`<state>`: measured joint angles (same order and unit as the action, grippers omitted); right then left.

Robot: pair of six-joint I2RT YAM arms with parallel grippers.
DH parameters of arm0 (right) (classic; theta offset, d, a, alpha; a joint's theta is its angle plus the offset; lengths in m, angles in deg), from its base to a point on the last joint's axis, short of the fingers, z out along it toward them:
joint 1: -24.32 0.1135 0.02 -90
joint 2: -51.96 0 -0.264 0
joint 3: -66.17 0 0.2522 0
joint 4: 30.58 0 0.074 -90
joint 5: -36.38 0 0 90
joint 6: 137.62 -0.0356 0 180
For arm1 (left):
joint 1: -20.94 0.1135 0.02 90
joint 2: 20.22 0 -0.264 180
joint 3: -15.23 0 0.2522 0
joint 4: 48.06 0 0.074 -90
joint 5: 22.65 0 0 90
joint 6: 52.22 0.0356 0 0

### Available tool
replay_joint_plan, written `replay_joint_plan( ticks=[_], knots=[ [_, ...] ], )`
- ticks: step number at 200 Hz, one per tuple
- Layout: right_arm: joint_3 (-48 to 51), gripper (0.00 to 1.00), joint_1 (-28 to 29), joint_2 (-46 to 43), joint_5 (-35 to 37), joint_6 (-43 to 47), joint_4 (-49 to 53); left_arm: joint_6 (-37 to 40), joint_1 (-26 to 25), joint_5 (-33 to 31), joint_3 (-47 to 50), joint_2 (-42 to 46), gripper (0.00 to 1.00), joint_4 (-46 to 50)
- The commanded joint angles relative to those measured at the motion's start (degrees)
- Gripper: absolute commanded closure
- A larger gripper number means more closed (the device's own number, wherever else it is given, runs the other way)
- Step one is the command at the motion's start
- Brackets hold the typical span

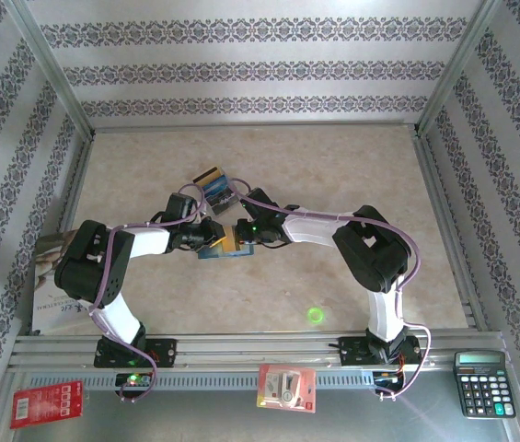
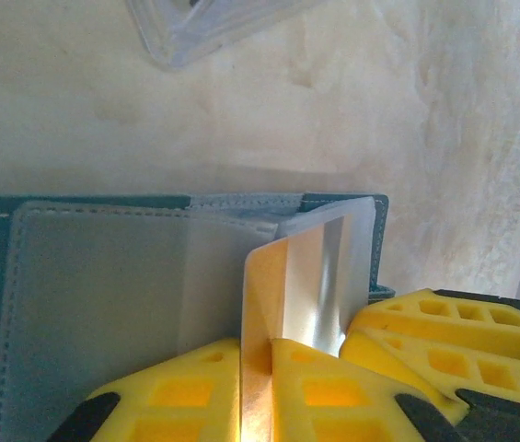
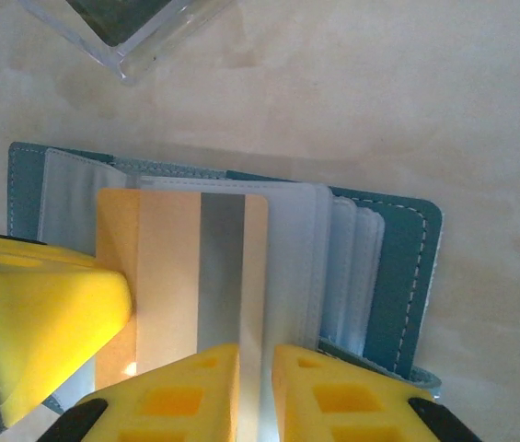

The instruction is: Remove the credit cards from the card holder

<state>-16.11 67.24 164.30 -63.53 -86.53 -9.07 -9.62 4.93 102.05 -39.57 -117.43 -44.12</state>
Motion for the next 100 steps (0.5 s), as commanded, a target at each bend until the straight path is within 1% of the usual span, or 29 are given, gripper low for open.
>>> replay_joint_plan(
  ticks=[1, 28, 55, 83, 100],
  knots=[
    [0.3, 0.8, 0.0, 2.6, 2.6, -0.6, 4.4, 2.2, 0.6, -1.1, 0.3, 2.3, 0.88, 1.5],
    [0.3, 0.8, 0.1, 2.7, 3.4, -0.6, 4.6, 3.3, 0.7, -1.9, 0.7, 2.9, 0.89, 2.8],
    [0.5, 0.8, 0.1, 2.8, 4.4, -0.8, 4.9, 4.8, 1.1, -4.0, 1.0, 4.3, 0.91, 5.3],
    [0.7, 0.8, 0.1, 2.6, 5.3, -0.7, 4.9, 7.4, 1.9, -6.0, 0.9, 7.1, 0.92, 9.2],
    [0.4, 0.8, 0.0, 2.3, 5.2, -0.5, 4.9, 9.2, 2.6, -7.6, 1.0, 9.6, 0.95, 12.4]
  ],
)
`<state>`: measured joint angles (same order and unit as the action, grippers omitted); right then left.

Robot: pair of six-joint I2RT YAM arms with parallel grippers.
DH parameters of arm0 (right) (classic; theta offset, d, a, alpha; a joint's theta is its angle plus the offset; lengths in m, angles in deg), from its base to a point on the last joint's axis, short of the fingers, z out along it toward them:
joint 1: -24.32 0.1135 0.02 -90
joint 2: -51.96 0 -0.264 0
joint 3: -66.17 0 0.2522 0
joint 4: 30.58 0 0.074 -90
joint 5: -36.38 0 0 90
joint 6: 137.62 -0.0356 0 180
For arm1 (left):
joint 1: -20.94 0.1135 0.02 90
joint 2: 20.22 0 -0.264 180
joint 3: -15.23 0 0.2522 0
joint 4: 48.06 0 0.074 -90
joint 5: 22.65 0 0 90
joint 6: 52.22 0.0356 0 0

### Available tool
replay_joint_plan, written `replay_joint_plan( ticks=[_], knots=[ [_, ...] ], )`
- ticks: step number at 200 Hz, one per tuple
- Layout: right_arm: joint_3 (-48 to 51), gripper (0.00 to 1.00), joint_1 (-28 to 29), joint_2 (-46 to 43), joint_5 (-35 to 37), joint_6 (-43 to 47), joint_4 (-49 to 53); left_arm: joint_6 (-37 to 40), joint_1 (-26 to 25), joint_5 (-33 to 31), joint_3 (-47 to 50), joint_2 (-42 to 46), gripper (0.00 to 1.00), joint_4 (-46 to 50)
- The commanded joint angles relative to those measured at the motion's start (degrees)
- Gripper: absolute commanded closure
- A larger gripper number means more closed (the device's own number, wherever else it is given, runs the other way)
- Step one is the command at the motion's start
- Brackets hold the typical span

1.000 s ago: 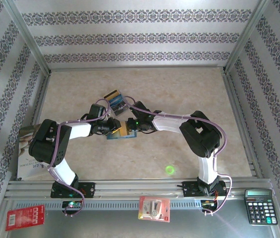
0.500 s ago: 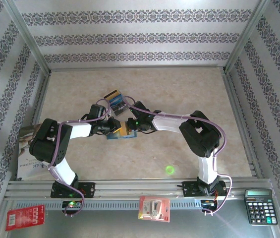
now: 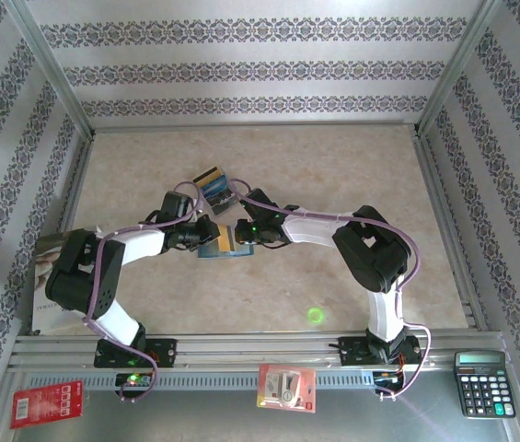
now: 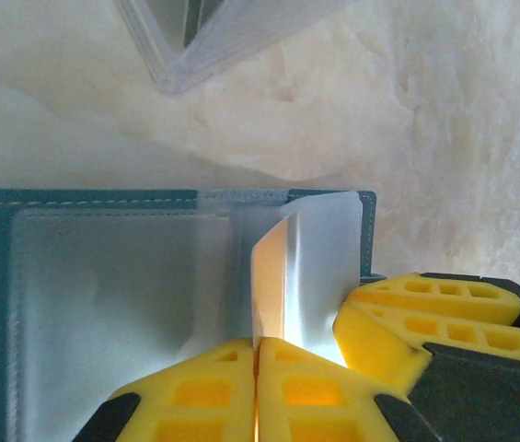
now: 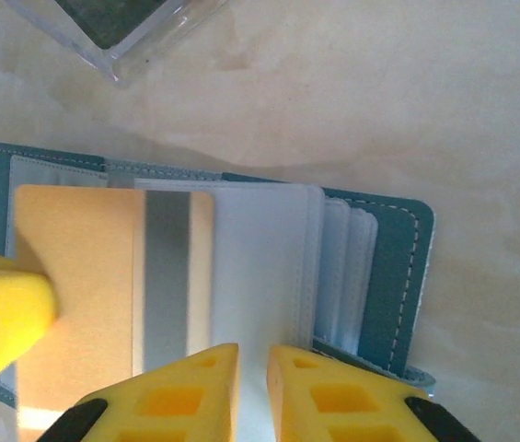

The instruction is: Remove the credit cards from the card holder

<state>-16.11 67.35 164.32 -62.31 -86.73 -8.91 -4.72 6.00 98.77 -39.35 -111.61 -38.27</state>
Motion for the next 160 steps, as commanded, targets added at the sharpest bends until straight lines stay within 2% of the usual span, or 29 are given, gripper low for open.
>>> replay_joint_plan(
  ticks=[1, 15, 43, 93, 117, 160],
  knots=[
    [0.4, 0.8, -0.1, 2.3, 4.0, -0.3, 4.8, 4.4, 1.6, -4.5, 0.8, 4.0, 0.95, 6.8],
    [0.5, 0.79, -0.2, 1.3, 3.1, -0.2, 3.7, 5.9, 2.2, -6.4, 0.9, 6.8, 1.0, 9.6],
    [2.5, 0.74, -1.0, -3.1, -2.0, -0.6, -3.4, 8.2, 3.0, -8.9, 0.4, 13.2, 1.0, 13.9],
    [8.0, 0.59, -5.1, -11.7, -12.9, -2.8, -16.4, 11.8, 3.2, -7.9, -3.0, 20.7, 1.0, 14.6],
    [10.5, 0.51, -6.1, -15.2, -11.9, -0.8, -16.6, 17.0, 3.2, -8.6, -7.0, 20.3, 1.0, 15.6],
    [14.4, 0.3, -8.3, -20.4, -9.4, 1.5, -15.0, 27.6, 3.1, -11.7, -17.9, 14.7, 1.0, 19.0]
  ],
)
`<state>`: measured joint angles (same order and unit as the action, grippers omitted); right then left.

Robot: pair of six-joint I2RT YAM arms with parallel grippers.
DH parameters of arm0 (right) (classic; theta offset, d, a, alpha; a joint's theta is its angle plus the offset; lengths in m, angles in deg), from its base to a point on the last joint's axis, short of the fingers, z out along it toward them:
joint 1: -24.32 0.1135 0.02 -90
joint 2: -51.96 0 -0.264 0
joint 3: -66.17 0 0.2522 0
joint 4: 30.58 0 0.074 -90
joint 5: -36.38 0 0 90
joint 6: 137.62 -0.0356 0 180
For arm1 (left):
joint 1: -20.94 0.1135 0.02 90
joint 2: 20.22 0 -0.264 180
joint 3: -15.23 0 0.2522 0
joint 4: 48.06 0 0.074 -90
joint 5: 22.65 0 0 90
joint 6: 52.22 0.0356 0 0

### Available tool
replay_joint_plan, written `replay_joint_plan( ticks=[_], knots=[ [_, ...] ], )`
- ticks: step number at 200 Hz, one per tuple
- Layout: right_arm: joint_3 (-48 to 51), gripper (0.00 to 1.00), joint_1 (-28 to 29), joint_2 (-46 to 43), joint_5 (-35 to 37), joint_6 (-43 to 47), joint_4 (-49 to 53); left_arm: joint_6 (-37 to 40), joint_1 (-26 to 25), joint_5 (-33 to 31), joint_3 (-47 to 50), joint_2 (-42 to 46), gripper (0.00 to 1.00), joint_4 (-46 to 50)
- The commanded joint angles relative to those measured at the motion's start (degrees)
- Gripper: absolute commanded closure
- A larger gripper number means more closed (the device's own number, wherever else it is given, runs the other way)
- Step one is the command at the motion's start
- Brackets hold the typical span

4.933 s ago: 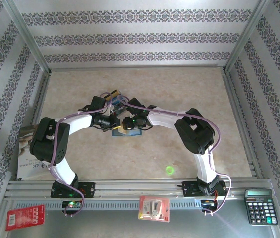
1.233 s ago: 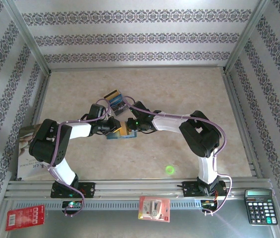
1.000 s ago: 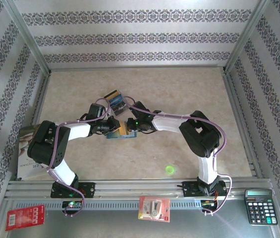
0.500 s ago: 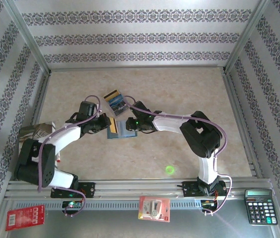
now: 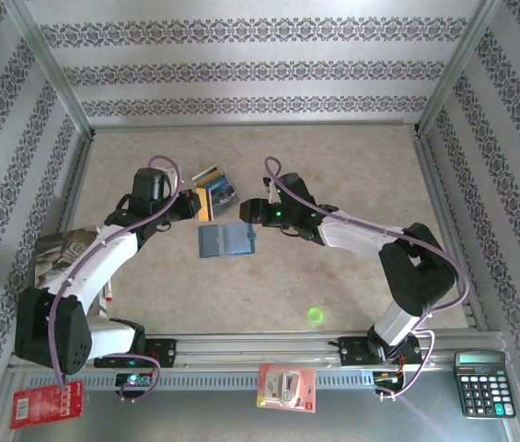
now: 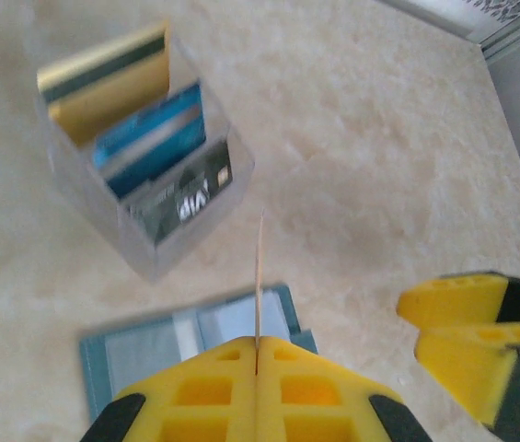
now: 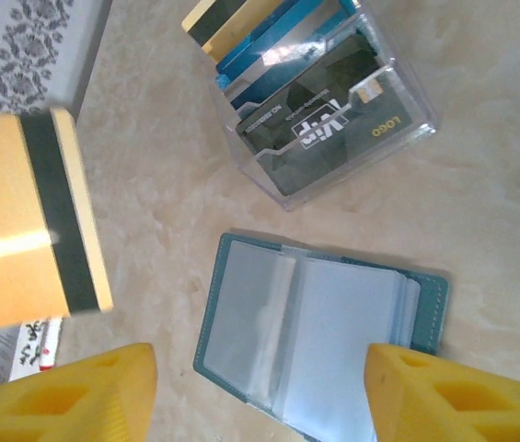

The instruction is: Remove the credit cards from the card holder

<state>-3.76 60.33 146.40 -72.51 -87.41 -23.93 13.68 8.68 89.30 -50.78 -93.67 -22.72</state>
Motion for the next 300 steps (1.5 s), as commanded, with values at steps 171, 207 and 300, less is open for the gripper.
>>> replay_joint_plan(
  ticks=[171, 207, 300],
  knots=[
    [2.4, 0.03, -11.3, -3.9, 3.0, 6.4, 2.8, 58.4, 0.7, -8.0, -62.4, -45.5, 1.0, 41.3],
    [1.1, 0.03, -12.0, 0.4, -0.7, 4.1, -0.6, 59.7, 0.7, -11.7, -63.4, -47.9, 1.0, 41.9],
    [0.1, 0.03, -12.0, 2.5, -1.5, 2.2, -1.6, 62.9, 0.8, -14.1, -64.5, -52.4, 0.98, 41.2]
  ],
)
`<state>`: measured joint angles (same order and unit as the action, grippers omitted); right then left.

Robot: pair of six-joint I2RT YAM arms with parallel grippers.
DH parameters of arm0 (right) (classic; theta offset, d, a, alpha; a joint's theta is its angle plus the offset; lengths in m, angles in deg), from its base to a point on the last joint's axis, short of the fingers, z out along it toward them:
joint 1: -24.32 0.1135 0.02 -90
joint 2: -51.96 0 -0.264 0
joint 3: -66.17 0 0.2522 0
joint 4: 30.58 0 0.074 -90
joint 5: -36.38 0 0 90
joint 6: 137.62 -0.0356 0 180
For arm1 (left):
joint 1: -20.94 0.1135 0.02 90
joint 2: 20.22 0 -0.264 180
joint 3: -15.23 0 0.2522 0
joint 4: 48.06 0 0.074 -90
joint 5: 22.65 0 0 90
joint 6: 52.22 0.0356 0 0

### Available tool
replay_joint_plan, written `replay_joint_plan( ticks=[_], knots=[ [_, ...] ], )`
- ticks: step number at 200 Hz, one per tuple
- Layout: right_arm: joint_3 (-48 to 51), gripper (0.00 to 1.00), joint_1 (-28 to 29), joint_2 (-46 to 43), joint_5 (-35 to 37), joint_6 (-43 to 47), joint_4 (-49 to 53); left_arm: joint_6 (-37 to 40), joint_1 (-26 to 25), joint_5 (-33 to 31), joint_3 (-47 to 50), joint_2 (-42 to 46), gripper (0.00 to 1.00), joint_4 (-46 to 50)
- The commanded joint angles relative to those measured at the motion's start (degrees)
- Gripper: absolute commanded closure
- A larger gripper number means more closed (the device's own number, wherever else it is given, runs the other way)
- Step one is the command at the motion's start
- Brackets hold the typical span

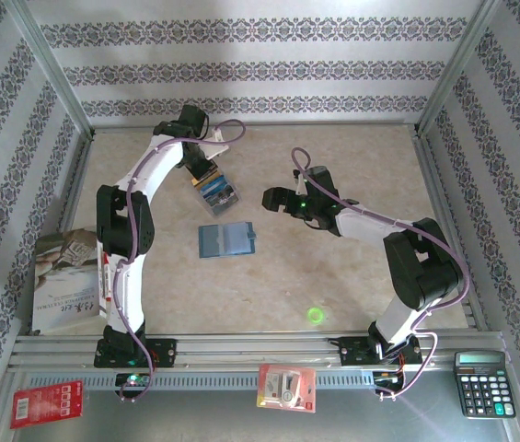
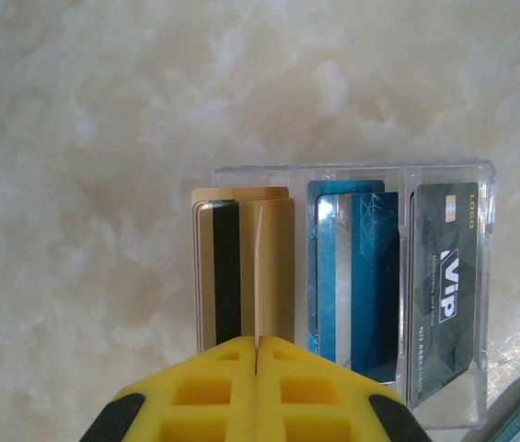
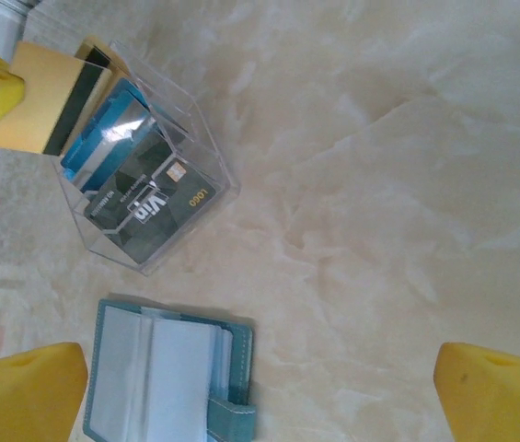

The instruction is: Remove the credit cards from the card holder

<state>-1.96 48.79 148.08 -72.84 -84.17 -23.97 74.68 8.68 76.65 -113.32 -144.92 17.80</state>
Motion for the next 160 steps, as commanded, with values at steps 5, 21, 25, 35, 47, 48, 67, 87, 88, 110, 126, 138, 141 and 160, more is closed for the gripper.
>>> replay_joint_plan(
  ticks=[5, 21, 25, 35, 47, 48, 67, 87, 88, 110, 126, 138, 141, 160],
  knots=[
    [-1.6, 0.03, -0.5, 0.9, -1.1, -1.2, -1.6, 1.7, 0.8, -1.9, -2.0, -1.2, 0.95, 0.4],
    [-1.6, 0.04, -0.5, 1.3, -1.3, -1.6, -1.6, 1.1, 0.8, -3.5, -1.8, -1.1, 0.9, -0.5],
    [-1.7, 0.04, -0.5, 1.4, -1.4, -1.7, -1.6, 0.9, 0.8, -3.7, -1.8, -1.0, 0.88, -0.6],
    [-1.7, 0.04, -0.5, 1.7, -1.8, -1.9, -1.7, 0.4, 0.8, -3.8, -1.7, -0.4, 0.79, -0.9],
    [-1.9, 0.05, -0.5, 2.1, -2.0, -2.1, -1.6, -0.3, 0.8, -3.5, -1.7, 0.5, 0.72, -1.1],
    [-1.9, 0.05, -0.5, 2.1, -2.0, -2.1, -1.6, -0.4, 0.8, -3.5, -1.7, 0.6, 0.72, -1.1],
    [-1.9, 0.05, -0.5, 2.1, -1.9, -2.4, -1.6, -1.7, 0.9, -3.0, -1.6, 2.3, 0.64, -1.6],
    [-1.8, 0.05, -0.5, 1.6, -1.2, -2.4, -1.6, -4.2, 1.0, -2.2, -0.8, 4.8, 0.62, -2.3],
    [-1.7, 0.05, -0.5, 1.6, -1.2, -2.3, -1.6, -4.4, 1.0, -2.2, -0.7, 4.9, 0.62, -2.4],
    [-1.2, 0.05, -0.5, 1.0, -0.4, -2.0, -1.5, -9.6, 1.1, -1.4, 2.9, 9.1, 0.57, -5.4],
    [-1.0, 0.05, -0.4, 0.4, 0.0, -1.7, -1.0, -14.9, 1.1, -0.9, 7.1, 13.1, 0.54, -9.3],
    [-0.5, 0.05, -0.4, -0.4, 0.6, -1.5, -0.7, -19.0, 1.0, -1.0, 11.0, 16.6, 0.49, -12.7],
    [-0.4, 0.05, -0.4, -0.6, 0.8, -1.4, -0.7, -20.5, 1.0, -1.0, 12.0, 17.3, 0.47, -13.6],
    [0.1, 0.04, -0.2, -1.6, 1.7, -0.9, -0.1, -27.8, 1.1, -1.3, 19.6, 23.1, 0.39, -19.9]
  ],
)
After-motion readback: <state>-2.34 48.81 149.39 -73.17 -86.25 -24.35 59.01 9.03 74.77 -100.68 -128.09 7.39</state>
